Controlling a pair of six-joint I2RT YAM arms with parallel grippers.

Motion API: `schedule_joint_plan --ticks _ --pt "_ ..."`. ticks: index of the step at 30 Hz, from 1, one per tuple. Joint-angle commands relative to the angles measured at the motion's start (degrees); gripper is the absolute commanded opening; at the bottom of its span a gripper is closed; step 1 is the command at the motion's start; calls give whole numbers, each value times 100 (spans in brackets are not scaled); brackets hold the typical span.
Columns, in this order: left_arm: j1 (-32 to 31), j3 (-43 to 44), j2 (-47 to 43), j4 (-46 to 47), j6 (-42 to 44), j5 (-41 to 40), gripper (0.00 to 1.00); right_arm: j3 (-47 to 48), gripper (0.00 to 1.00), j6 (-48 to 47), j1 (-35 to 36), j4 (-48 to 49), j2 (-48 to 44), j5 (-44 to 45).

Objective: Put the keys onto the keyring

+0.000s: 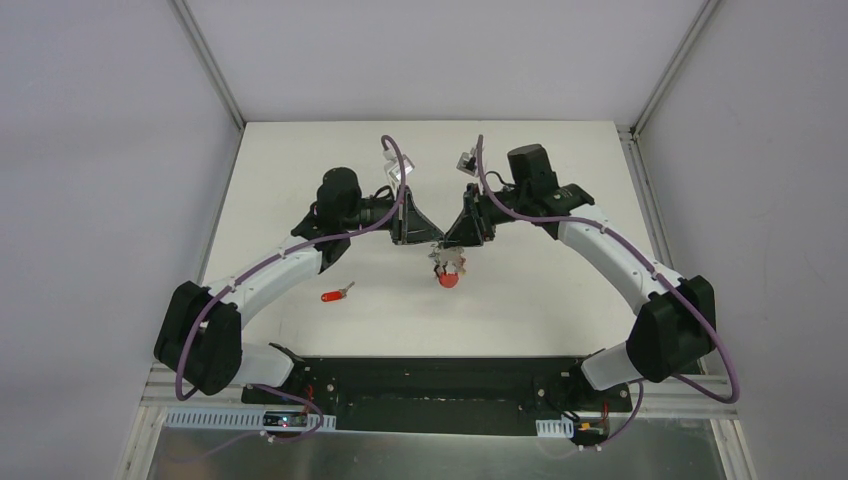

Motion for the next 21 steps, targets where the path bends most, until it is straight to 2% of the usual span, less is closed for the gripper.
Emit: schedule_joint_plan --ticks 1,12,16,21 --pt "55 4 -99 776 -352 -84 0 -45 30 59 -49 232 -107 -241" --pt "113 -80 -81 1026 -501 -56 0 -138 14 184 -232 373 -179 -432" --pt "117 -89 -74 1024 -464 -35 0 -103 14 332 -225 481 -119 -538" --pt "113 -106 -87 1025 -455 42 0 -91 18 321 -232 493 -109 -545"
